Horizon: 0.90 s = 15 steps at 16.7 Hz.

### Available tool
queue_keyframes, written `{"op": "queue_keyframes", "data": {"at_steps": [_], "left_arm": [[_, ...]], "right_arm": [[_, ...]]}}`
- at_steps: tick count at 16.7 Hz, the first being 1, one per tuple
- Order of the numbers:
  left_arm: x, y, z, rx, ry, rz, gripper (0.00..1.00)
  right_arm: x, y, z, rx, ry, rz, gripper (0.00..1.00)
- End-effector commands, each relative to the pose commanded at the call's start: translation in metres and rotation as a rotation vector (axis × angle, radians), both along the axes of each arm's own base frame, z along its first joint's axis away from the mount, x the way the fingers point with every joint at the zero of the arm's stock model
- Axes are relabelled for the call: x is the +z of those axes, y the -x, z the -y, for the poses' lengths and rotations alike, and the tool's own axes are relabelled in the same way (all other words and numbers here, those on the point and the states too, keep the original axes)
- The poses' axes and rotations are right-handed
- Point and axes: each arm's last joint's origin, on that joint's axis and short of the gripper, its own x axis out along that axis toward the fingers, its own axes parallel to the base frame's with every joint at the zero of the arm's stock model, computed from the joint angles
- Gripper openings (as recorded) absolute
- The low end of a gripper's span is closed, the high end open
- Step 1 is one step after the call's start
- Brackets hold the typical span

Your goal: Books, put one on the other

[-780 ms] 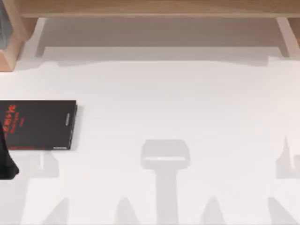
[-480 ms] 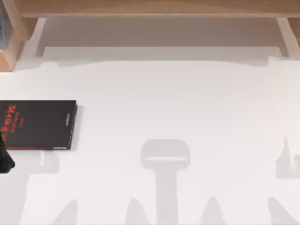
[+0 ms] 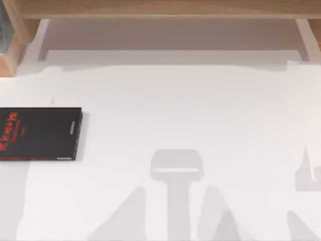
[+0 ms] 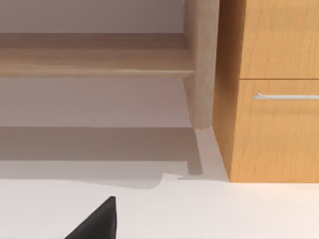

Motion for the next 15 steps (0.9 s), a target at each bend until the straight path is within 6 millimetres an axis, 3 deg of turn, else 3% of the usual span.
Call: {"op": "queue_keyframes", "data": {"at_steps": [3, 9, 12, 15], "left_arm": [[0.017, -0.053, -0.014, -0.001, 0.009, -0.046, 1.0], [0.014, -0.158, -0.054, -0.007, 0.024, -0.1, 1.0], [-0.006, -0.214, -0.082, -0.011, 0.028, -0.108, 1.0], [-0.028, -0.251, -0.106, -0.011, 0.028, -0.1, 1.0]], "right_arm": [[0.0, 0.0, 0.0, 0.0, 0.0, 0.0, 1.0], [0.0, 0.0, 0.0, 0.0, 0.0, 0.0, 1.0], [0.0, 0.0, 0.0, 0.0, 0.0, 0.0, 1.0], [0.0, 0.0, 0.0, 0.0, 0.0, 0.0, 1.0]]}}
